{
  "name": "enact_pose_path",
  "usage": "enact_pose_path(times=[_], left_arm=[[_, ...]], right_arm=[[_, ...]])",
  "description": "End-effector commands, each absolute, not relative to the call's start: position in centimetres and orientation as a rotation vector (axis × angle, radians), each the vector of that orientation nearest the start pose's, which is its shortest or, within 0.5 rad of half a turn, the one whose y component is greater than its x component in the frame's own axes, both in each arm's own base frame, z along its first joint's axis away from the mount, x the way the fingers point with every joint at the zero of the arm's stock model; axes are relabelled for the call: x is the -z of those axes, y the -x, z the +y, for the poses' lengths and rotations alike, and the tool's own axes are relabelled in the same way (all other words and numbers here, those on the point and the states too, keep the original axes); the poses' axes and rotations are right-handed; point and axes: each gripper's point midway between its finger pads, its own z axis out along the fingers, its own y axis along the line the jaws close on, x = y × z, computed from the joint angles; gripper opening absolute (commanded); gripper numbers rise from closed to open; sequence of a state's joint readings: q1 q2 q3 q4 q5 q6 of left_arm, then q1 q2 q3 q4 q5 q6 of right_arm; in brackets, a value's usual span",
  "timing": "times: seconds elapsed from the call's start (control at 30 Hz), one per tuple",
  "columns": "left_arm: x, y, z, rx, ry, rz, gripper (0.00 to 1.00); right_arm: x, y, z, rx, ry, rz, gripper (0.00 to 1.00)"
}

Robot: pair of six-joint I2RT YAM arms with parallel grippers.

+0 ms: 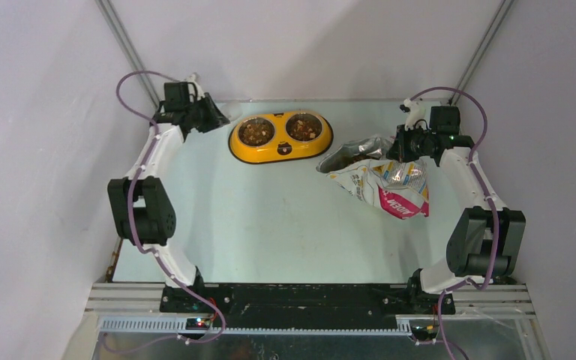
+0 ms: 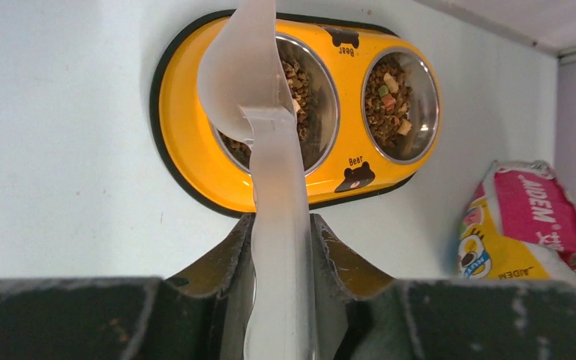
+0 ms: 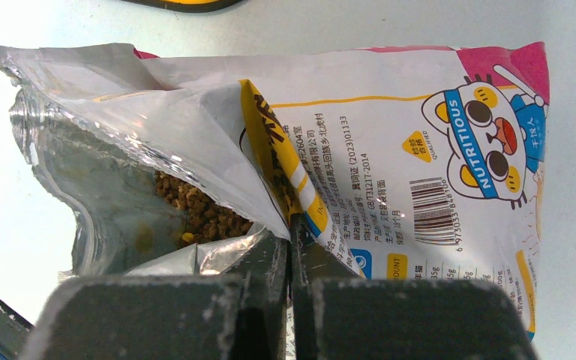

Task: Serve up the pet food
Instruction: Place the spatula at the center of the board.

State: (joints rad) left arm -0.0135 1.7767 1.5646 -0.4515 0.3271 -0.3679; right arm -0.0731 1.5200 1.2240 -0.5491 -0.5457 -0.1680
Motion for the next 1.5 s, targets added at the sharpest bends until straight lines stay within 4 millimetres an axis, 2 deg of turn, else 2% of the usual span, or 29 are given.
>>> enact_pose_path(times=[0.0,0.1,0.17,0.2,0.23,0.27,0.3,0.33,0.47,0.8,1.23,1.47], left_arm=[[-25.2,-48.9,-6.4,0.774,0.295,2.048,0.0],[-23.3,-49.0,-4.1,0.825,0.406,2.026,0.0],[-22.3,-48.9,-3.3,0.897,0.445,2.008,0.0],[-22.5,-49.2,-3.0,0.923,0.462,1.973,0.0],[-21.3,-48.9,-2.2,0.942,0.499,1.974,0.0],[-21.4,-49.4,-1.7,0.957,0.515,1.938,0.0],[-20.4,-49.1,-0.9,0.964,0.55,1.94,0.0],[-20.2,-49.3,0.0,0.966,0.574,1.919,0.0],[-17.9,-49.2,1.5,0.977,0.644,1.911,0.0],[-13.2,-48.4,2.8,0.981,0.755,1.953,0.01],[-10.2,-47.7,3.7,0.947,0.851,1.993,0.1],[-9.5,-47.5,4.0,0.917,0.873,2.014,0.24]], right_arm=[[-16.6,-37.6,3.5,-0.443,0.302,2.348,0.0],[-16.5,-37.6,3.5,-0.444,0.303,2.35,0.0],[-16.4,-37.6,3.5,-0.445,0.302,2.353,0.0],[-16.4,-37.6,3.5,-0.445,0.303,2.353,0.0],[-16.4,-37.6,3.5,-0.446,0.302,2.354,0.0],[-16.4,-37.6,3.5,-0.444,0.303,2.354,0.0],[-16.3,-37.6,3.5,-0.443,0.304,2.355,0.0],[-16.3,-37.6,3.5,-0.443,0.305,2.355,0.0],[-16.1,-37.7,3.5,-0.443,0.303,2.36,0.0],[-16.0,-37.7,3.4,-0.443,0.3,2.363,0.0],[-16.1,-37.7,3.5,-0.448,0.297,2.362,0.0],[-16.0,-37.7,3.5,-0.446,0.297,2.362,0.0]])
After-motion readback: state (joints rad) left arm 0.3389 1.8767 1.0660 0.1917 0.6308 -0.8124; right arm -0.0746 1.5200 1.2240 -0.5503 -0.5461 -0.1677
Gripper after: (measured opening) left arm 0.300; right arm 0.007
